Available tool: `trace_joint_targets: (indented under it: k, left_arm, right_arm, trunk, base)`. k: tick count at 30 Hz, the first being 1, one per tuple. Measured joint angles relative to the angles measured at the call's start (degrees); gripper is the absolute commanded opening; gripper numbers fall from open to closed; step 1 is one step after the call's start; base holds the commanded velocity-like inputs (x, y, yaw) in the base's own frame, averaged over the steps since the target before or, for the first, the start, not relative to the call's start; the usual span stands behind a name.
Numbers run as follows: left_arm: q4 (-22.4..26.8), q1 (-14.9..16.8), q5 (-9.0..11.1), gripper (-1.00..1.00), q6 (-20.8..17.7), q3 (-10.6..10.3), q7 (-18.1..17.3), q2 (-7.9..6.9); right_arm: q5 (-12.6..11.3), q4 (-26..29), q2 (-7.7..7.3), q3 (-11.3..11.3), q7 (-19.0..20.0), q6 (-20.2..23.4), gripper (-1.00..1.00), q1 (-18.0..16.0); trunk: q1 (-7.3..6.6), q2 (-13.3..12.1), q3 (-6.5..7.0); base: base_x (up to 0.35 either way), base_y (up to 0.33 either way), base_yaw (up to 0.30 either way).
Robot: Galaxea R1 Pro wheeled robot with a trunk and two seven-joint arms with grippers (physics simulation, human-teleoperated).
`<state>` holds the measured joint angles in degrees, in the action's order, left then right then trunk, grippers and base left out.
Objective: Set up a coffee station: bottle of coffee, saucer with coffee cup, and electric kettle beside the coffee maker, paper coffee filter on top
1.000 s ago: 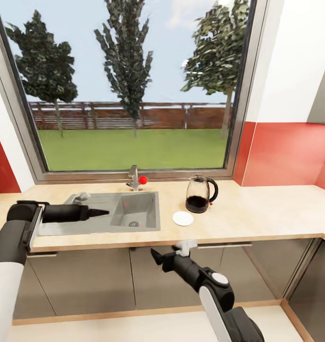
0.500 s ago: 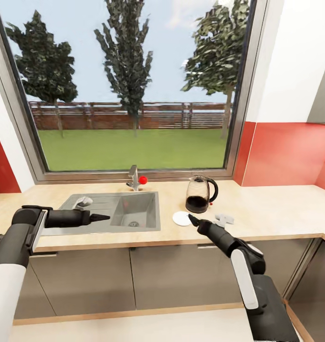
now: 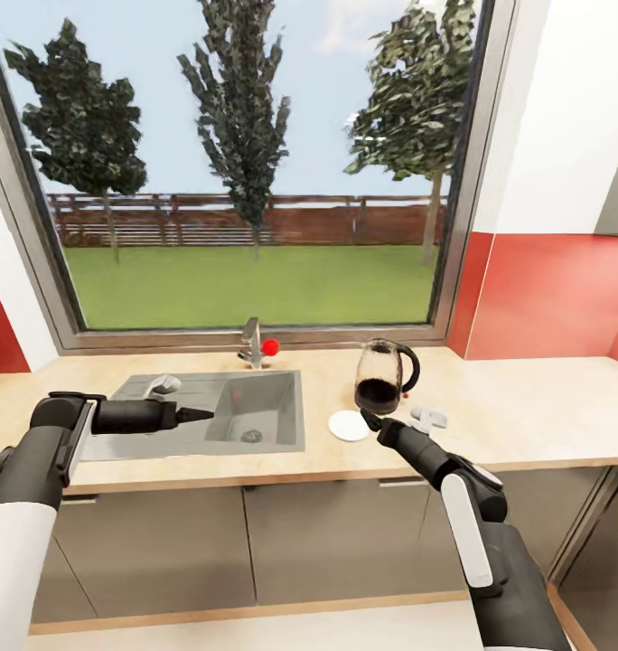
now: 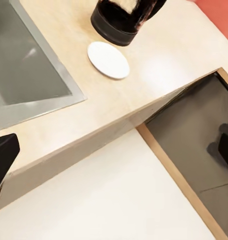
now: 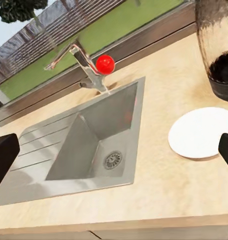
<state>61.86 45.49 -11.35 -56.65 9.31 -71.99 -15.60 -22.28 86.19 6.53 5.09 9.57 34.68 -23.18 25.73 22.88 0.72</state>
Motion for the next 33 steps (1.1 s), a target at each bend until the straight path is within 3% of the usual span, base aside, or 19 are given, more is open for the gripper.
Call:
trace_joint_targets:
  k: [8,14,24,28,33]
  left_arm:
    - [0.0,-0.1,0.1,1.00,0.1,0.0,1.6,1.49]
    - [0.0,-0.1,0.1,1.00,0.1,0.1,2.0,1.76]
    - [-2.1,-0.1,0.2,1.00,0.1,0.1,2.1,1.85]
    - [-2.3,-0.1,0.2,1.00,0.1,0.1,2.4,2.00]
    - [-2.4,-0.1,0.2,1.00,0.0,0.1,5.2,3.21]
  right_arm:
    - [0.1,-0.1,0.04,-0.2,0.0,0.9,1.00,0.0]
    - [0.0,-0.1,0.16,-0.1,-0.1,6.4,1.00,0.0]
    - [0.1,-2.9,0.41,-0.4,-0.2,7.4,1.00,0.0]
    - [0.0,-4.3,0.50,-3.0,-0.1,7.4,1.00,0.0]
    - [0.0,-5.6,0.57,-8.4,0.0,7.5,1.00,0.0]
  trunk:
    - [0.00,0.0,0.00]
    - [0.00,0.0,0.00]
    - [0.00,0.0,0.00]
    - [0.02,0.0,0.00]
    - [0.03,0.0,0.00]
  base:
    - [0.318,-0.058,-0.062]
    - [0.283,-0.158,-0.250]
    - [0.308,-0.043,-0.265]
    - [0.174,-0.001,-0.247]
    - [0.034,0.000,-0.107]
